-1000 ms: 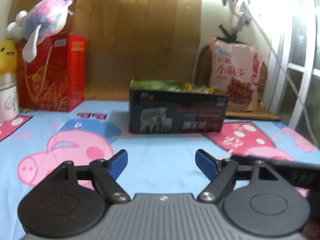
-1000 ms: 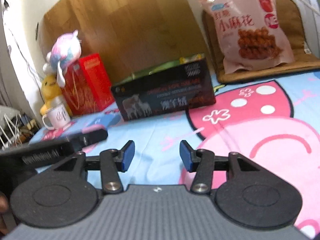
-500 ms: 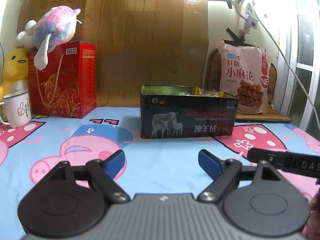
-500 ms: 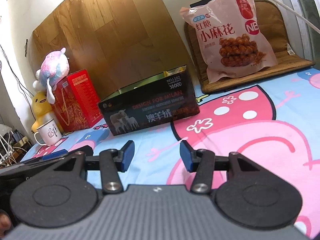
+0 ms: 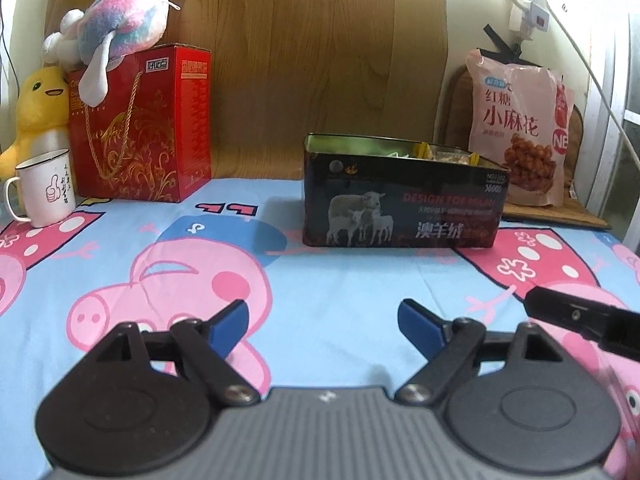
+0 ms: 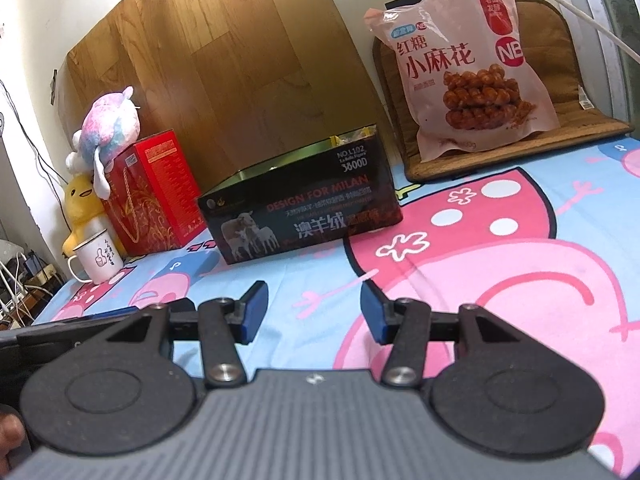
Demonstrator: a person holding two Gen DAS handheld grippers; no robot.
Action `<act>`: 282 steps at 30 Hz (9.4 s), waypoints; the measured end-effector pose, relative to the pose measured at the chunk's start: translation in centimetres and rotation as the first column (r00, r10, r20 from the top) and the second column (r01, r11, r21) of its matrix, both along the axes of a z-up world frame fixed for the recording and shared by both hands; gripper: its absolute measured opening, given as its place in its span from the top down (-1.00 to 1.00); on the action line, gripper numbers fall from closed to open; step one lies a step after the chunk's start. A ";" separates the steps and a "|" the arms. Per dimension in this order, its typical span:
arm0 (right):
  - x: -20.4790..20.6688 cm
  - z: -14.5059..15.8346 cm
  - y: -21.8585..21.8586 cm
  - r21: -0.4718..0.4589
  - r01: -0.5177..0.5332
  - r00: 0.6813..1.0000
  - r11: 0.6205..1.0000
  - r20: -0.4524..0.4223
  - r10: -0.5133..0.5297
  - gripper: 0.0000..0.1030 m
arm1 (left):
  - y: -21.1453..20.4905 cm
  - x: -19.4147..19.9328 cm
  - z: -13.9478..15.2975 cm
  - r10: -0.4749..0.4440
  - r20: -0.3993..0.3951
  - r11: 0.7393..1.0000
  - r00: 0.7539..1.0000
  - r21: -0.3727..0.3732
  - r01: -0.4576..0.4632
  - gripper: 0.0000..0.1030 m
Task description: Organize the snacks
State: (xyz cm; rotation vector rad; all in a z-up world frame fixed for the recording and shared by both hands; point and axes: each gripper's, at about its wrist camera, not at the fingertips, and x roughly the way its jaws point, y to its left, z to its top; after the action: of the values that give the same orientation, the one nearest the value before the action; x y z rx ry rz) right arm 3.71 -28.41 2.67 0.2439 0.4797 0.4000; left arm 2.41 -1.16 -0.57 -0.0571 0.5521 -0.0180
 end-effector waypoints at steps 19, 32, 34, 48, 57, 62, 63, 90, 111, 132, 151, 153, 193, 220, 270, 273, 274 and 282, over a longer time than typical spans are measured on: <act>0.0 -0.1 -0.1 0.004 -0.009 1.000 1.000 0.002 0.009 -0.14 | -0.4 -0.1 0.0 -0.014 0.006 1.000 1.000 0.022 0.014 -0.76; 0.0 0.0 -0.2 0.008 -0.010 1.000 1.000 0.003 0.010 -0.14 | -0.6 -0.3 0.1 -0.032 0.021 0.999 0.999 0.032 0.031 -0.81; 0.0 -0.1 -0.2 0.008 -0.010 1.000 1.000 0.003 0.010 -0.14 | -0.6 -0.3 0.1 -0.033 0.022 0.999 0.999 0.033 0.032 -0.82; 0.0 0.0 -0.3 0.015 -0.005 1.000 1.000 0.005 0.005 -0.14 | -0.6 -0.3 0.1 -0.033 0.022 0.999 0.999 0.033 0.033 -0.82; 0.0 0.0 -0.3 0.015 0.002 1.000 1.000 0.004 -0.002 -0.15 | -0.6 -0.3 0.1 -0.031 0.019 0.999 0.999 0.040 0.030 -0.83; 0.0 0.0 -0.3 0.016 0.000 1.000 1.000 0.004 0.000 -0.16 | -0.6 -0.3 0.1 -0.031 0.018 0.999 0.999 0.040 0.030 -0.83; 0.0 0.0 -0.3 0.016 0.001 1.000 1.000 0.004 -0.001 -0.17 | -0.6 -0.3 0.1 -0.031 0.018 0.999 0.999 0.040 0.030 -0.83; 0.0 0.0 -0.3 0.023 0.000 1.000 1.000 0.008 0.000 -0.17 | -0.6 -0.2 0.2 -0.030 0.017 0.999 0.999 0.040 0.030 -0.83; 0.0 0.0 -0.4 0.023 0.001 1.000 1.000 0.008 -0.001 -0.17 | -0.5 -0.3 0.1 -0.020 0.021 0.999 1.000 0.040 0.019 -0.83; 0.0 0.0 -0.4 0.024 0.002 1.000 1.000 0.008 -0.002 -0.18 | -0.6 -0.4 0.2 -0.020 0.029 0.999 0.999 0.050 0.018 -0.84; 0.0 0.0 -0.4 0.024 0.001 1.000 1.000 0.009 -0.001 -0.19 | -0.6 -0.3 0.2 -0.018 0.029 0.998 0.999 0.055 0.016 -0.89; 0.0 0.0 -0.4 0.024 0.000 1.000 1.000 0.008 0.000 -0.20 | -0.6 -0.4 0.2 -0.016 0.029 0.998 0.999 0.057 0.014 -0.90; 0.0 -0.1 -0.4 0.025 0.001 1.000 1.000 0.009 -0.001 -0.20 | -0.5 -0.2 0.3 0.005 0.016 0.998 1.000 0.060 -0.006 -0.99; 0.0 -0.1 -0.2 0.022 0.003 1.000 1.000 0.006 -0.003 -0.20 | -0.7 0.0 0.2 0.030 0.000 0.996 1.000 0.080 -0.030 -0.99; 0.1 -0.1 -0.3 0.008 -0.009 1.000 1.000 -0.006 0.009 -0.31 | -2.2 -1.5 0.3 0.065 -0.052 0.981 0.997 0.184 -0.055 -1.00; 0.1 0.0 -0.2 0.008 -0.009 1.000 1.000 -0.005 0.010 -0.31 | -2.2 -1.5 0.3 0.065 -0.055 0.982 0.996 0.182 -0.054 -1.00; 0.1 0.0 -0.3 0.009 -0.010 1.000 1.000 -0.005 0.010 -0.31 | -2.2 -1.5 0.3 0.064 -0.055 0.982 0.996 0.183 -0.053 -1.00; 0.1 -0.1 -0.2 0.009 -0.009 1.000 1.000 -0.005 0.009 -0.31 | -2.3 -1.4 0.3 0.063 -0.061 0.982 0.996 0.181 -0.051 -1.00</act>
State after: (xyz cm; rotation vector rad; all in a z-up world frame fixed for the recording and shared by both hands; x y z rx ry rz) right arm 3.81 -28.66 2.56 0.2512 0.4841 0.4103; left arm 1.04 -3.45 -0.29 0.1028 0.6169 0.0903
